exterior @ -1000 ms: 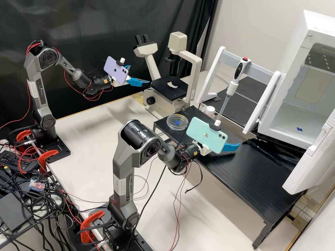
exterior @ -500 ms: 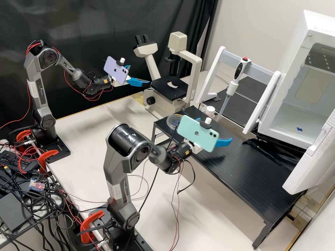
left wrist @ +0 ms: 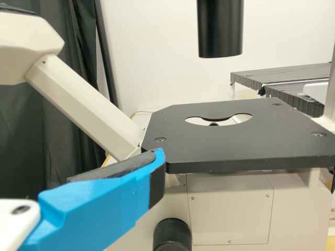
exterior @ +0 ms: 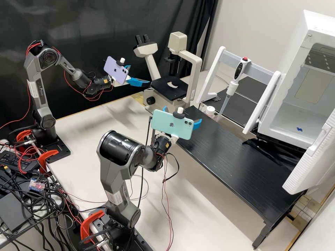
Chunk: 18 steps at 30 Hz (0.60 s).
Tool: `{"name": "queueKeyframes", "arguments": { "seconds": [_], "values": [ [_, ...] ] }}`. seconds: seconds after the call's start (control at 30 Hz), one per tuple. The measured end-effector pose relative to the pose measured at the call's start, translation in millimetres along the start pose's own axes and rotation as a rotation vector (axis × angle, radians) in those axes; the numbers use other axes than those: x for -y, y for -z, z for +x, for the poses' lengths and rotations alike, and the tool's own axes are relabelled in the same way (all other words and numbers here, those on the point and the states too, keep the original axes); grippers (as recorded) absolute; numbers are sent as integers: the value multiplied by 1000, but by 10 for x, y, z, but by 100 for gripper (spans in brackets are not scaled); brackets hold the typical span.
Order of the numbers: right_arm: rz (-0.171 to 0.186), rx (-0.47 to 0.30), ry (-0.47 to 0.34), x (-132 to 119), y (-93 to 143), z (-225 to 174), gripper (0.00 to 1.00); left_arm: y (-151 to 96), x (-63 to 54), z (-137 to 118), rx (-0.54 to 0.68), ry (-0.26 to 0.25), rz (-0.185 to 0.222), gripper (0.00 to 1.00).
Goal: Move the petri dish to the incubator
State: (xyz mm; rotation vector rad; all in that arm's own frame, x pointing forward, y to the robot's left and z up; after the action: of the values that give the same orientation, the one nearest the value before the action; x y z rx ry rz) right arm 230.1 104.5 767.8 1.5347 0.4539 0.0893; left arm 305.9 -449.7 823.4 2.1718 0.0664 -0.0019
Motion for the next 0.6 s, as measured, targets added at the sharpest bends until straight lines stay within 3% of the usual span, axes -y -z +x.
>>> {"name": "queueKeyframes", "arguments": {
  "seconds": [0.5, 0.53, 0.6],
  "values": [
    [-3, 47, 112, 298, -164, 92, 100, 0, 0, 0, 0, 0, 0, 100],
    [-3, 40, 105, 297, -163, 96, 0, 0, 0, 0, 0, 0, 0, 100],
    [-3, 38, 104, 307, -172, 101, 0, 0, 0, 0, 0, 0, 0, 100]
  ]
}}
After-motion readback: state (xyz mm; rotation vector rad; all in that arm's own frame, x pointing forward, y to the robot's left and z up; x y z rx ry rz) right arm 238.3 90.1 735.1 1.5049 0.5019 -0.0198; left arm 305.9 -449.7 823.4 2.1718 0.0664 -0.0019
